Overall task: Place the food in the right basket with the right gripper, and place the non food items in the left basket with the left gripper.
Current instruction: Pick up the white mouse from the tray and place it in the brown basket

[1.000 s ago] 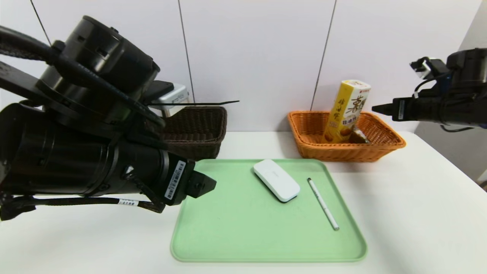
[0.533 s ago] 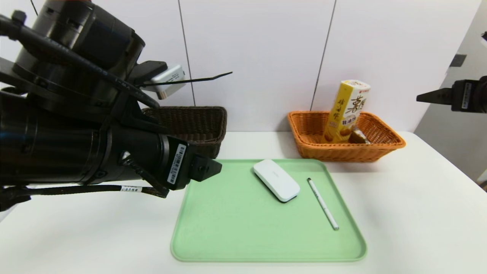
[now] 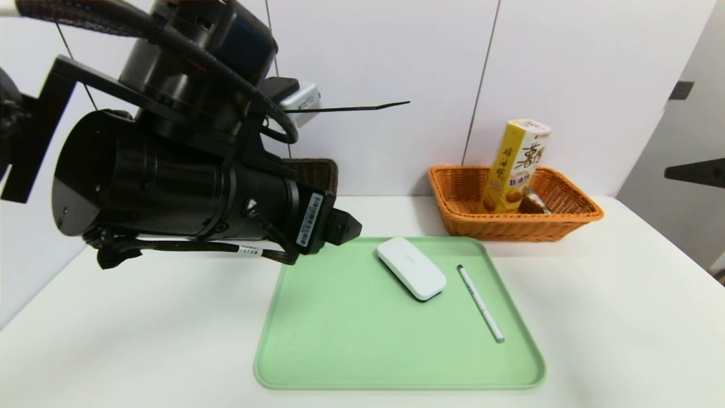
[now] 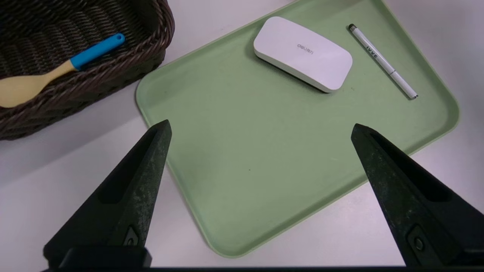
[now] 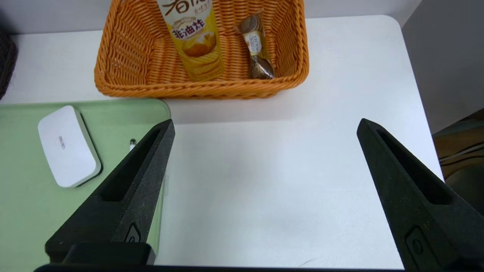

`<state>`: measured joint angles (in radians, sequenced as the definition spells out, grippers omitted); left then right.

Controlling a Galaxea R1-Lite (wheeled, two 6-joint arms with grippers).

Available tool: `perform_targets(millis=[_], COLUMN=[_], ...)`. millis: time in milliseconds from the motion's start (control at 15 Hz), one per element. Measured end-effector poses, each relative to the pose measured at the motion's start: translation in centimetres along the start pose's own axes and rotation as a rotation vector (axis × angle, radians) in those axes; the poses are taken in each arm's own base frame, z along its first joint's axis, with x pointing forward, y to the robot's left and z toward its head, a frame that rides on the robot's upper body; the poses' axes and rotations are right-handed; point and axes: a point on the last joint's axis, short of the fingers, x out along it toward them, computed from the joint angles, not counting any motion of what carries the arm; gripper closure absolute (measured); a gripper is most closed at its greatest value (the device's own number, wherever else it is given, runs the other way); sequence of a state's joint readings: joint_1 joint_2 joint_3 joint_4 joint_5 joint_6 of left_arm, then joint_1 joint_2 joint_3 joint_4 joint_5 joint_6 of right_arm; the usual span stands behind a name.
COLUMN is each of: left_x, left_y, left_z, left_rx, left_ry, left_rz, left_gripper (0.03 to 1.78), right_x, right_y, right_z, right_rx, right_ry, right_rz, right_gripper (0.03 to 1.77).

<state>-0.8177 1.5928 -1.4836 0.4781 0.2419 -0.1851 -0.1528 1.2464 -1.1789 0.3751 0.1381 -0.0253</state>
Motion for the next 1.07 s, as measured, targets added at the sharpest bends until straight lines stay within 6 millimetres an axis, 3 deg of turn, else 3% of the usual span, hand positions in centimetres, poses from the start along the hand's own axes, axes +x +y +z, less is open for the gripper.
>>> perform_targets(millis=[267,533,1067], left_x=[2.0,4.9,11.1], left_y=[-1.0,-1.5,1.6], left_z=[1.6,3.2,4.4], left_rx=[0.089,0.231,0.601], left_ry=[-0.014,-0.021,-0.086], left_rz=[-0.033,-0.180,-0.493], left_gripper=[0.12,0.12,0.12], right_x=[-1.0,-1.6,-2.0], right_y=[0.4,1.1,2.0], right_z=[-0.7,-1.6,-2.6], right_rx=[-0.006,-0.016,-0.039], right_ry=[-0.009,0.036,0.056], right_rz=[0.023,0.116,0.221], right_gripper=[0.12,0.11,0.11])
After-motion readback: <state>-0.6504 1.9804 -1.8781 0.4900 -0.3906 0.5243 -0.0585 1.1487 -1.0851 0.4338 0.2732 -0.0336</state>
